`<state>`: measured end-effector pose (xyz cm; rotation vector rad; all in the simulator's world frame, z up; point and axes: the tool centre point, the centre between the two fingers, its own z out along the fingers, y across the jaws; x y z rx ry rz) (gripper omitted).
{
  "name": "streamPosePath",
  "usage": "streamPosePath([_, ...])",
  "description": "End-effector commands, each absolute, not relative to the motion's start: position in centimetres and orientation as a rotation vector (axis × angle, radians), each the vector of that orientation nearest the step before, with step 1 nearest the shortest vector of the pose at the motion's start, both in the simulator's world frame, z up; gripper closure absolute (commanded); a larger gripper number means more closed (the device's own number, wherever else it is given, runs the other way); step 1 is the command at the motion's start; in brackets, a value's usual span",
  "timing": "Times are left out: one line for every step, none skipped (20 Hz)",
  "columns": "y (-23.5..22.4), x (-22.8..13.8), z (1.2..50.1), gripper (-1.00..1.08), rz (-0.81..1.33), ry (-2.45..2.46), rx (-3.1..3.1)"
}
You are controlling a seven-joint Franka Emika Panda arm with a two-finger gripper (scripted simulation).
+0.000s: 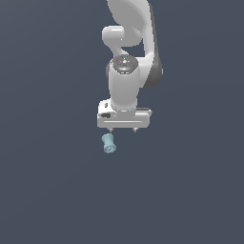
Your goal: Pick up the object and move it to a goal position.
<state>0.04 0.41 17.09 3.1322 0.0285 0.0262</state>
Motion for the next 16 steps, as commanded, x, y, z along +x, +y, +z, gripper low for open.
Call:
streamPosePath([0.4,0.0,17.1,-0.92,0.026,0.029,3.132])
streamPosePath([0.4,0.1,17.1,-0.92,0.027,0.030,3.132])
streamPosePath([0.4,0.1,17.3,-0.92,0.029,0.036,3.131])
streamPosePath([0.5,0.2,17.5,-0.92,0.033,0.045,3.128])
streamPosePath([0.5,0.3,17.9,-0.92,0.038,0.057,3.125])
streamPosePath([0.6,0.5,18.3,-0.92,0.044,0.072,3.121])
streamPosePath([0.7,0.6,18.7,-0.92,0.050,0.085,3.118])
streamPosePath([0.7,0.7,19.0,-0.92,0.054,0.095,3.115])
streamPosePath([0.8,0.8,19.1,-0.92,0.057,0.100,3.113])
streamPosePath([0.8,0.8,19.2,-0.92,0.058,0.101,3.113])
streamPosePath([0.8,0.8,19.2,-0.92,0.058,0.100,3.113])
streamPosePath([0.8,0.8,19.1,-0.92,0.056,0.099,3.114])
streamPosePath([0.7,0.8,19.0,-0.92,0.056,0.100,3.114])
streamPosePath([0.7,0.8,18.9,-0.92,0.055,0.102,3.114])
streamPosePath([0.6,0.8,18.8,-0.92,0.054,0.106,3.114])
streamPosePath([0.4,0.8,18.7,-0.92,0.053,0.112,3.114])
